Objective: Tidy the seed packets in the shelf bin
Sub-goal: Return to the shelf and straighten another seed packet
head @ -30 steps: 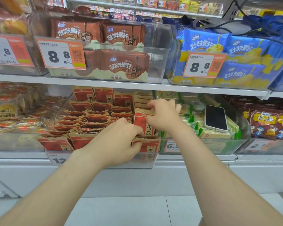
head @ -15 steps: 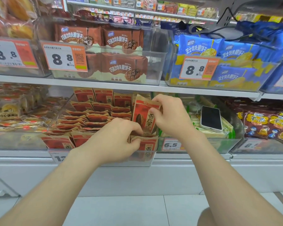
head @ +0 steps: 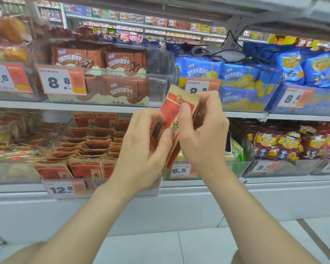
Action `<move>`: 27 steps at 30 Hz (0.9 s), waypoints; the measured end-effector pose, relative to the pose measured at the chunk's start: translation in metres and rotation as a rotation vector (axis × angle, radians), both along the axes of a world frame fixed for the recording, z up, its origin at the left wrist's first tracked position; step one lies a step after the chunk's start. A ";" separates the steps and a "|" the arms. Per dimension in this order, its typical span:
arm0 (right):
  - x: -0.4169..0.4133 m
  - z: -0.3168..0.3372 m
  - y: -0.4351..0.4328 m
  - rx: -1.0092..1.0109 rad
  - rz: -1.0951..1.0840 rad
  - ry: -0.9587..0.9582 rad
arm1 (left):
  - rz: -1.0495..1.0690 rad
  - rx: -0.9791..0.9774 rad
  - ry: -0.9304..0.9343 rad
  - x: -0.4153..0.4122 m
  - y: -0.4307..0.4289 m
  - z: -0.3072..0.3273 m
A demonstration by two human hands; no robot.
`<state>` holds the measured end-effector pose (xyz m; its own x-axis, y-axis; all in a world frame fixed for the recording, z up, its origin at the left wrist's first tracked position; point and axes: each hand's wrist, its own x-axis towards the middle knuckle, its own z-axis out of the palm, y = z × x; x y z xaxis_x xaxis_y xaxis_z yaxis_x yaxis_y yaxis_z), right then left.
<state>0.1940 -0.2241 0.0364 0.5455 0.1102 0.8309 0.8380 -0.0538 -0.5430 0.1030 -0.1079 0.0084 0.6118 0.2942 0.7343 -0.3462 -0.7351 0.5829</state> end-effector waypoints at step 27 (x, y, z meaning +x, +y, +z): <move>-0.029 -0.025 0.006 -0.135 0.406 0.737 | -0.287 -0.962 0.319 -0.015 -0.009 -0.002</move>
